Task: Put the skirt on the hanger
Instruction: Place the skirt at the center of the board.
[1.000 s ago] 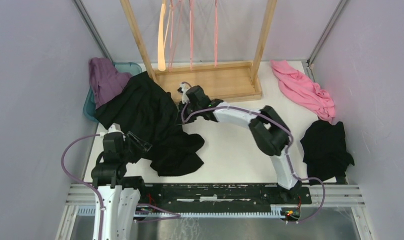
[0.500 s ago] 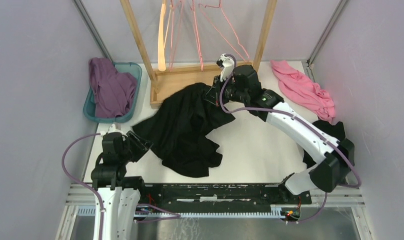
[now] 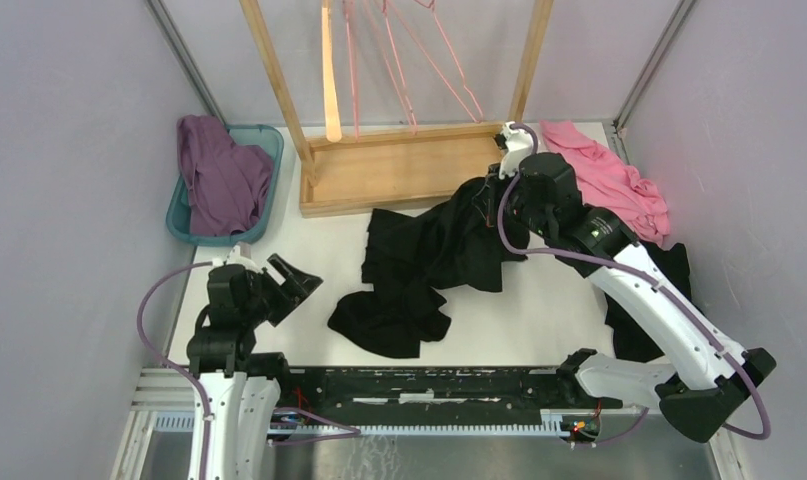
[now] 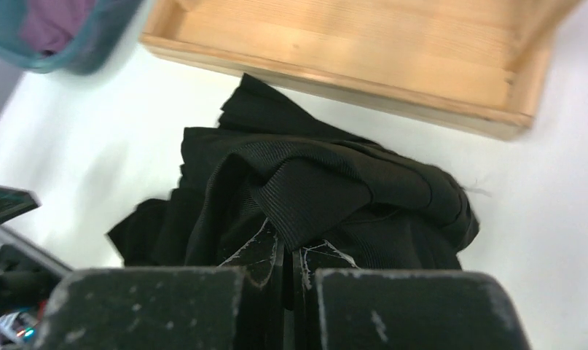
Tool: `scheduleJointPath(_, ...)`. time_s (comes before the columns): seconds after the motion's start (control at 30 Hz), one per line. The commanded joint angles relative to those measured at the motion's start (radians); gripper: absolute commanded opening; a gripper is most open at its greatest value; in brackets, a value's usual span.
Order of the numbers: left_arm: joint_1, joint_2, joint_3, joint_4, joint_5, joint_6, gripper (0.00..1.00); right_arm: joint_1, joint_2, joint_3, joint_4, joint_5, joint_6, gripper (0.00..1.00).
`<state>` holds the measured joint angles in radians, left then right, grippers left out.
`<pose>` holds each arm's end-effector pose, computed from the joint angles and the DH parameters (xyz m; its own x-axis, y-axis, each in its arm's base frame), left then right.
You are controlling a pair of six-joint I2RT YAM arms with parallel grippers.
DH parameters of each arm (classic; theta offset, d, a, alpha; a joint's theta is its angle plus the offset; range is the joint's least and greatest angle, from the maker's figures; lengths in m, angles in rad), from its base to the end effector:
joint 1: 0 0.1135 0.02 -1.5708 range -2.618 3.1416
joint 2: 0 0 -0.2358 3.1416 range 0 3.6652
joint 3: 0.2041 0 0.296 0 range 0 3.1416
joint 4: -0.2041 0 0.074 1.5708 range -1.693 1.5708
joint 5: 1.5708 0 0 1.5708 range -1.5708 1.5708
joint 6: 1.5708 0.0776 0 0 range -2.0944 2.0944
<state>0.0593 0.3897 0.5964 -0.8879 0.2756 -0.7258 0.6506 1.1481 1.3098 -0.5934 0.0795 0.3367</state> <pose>0.1897 -0.0099 0.2277 -0.5724 -0.6738 -0.4673 -0.3020 0.7031 -0.6438 0.2720 0.1993 0.3711 -0.4947 0.0373 -0.8682 -0.4057 0.8736 0.2687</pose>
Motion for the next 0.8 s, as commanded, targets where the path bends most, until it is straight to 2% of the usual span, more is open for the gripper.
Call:
scheduleJointPath(0.0,0.0,0.013,-0.055,0.168,0.257,0.032,1.0,-0.017,0.017,-0.055,-0.047,0.162,-0.008,0.01)
scheduleJointPath(0.07,0.0,0.057,-0.068,0.202,0.316,0.045,0.99,-0.029,0.036,-0.098,-0.048,0.176,0.006,0.01)
scheduleJointPath(0.2,-0.019,0.171,-0.063,0.233,0.306,0.089,0.99,-0.064,0.076,-0.168,-0.014,0.129,0.032,0.04)
scheduleJointPath(0.27,-0.021,0.216,-0.055,0.254,0.317,0.093,0.99,-0.072,0.101,-0.188,0.006,0.11,0.043,0.2)
scheduleJointPath(0.3,-0.022,0.236,-0.041,0.268,0.321,0.093,0.99,-0.077,0.114,-0.195,0.015,0.094,0.045,0.21)
scheduleJointPath(0.4,-0.061,0.272,0.04,0.251,0.236,0.068,0.99,-0.085,0.165,-0.212,0.049,0.061,0.051,0.32)
scheduleJointPath(0.43,-0.09,0.272,0.057,0.264,0.201,0.047,0.99,-0.088,0.187,-0.212,0.053,0.047,0.052,0.31)
scheduleJointPath(0.53,-0.203,0.343,0.12,0.261,0.055,0.047,0.99,-0.099,0.249,-0.205,0.057,0.025,0.055,0.5)
scheduleJointPath(0.63,-0.326,0.458,0.177,0.264,-0.056,0.048,0.99,-0.107,0.285,-0.209,0.061,0.013,0.065,0.65)
scheduleJointPath(0.77,-0.511,0.536,0.239,0.233,-0.192,0.059,0.99,-0.111,0.276,-0.224,0.059,0.015,0.06,0.76)
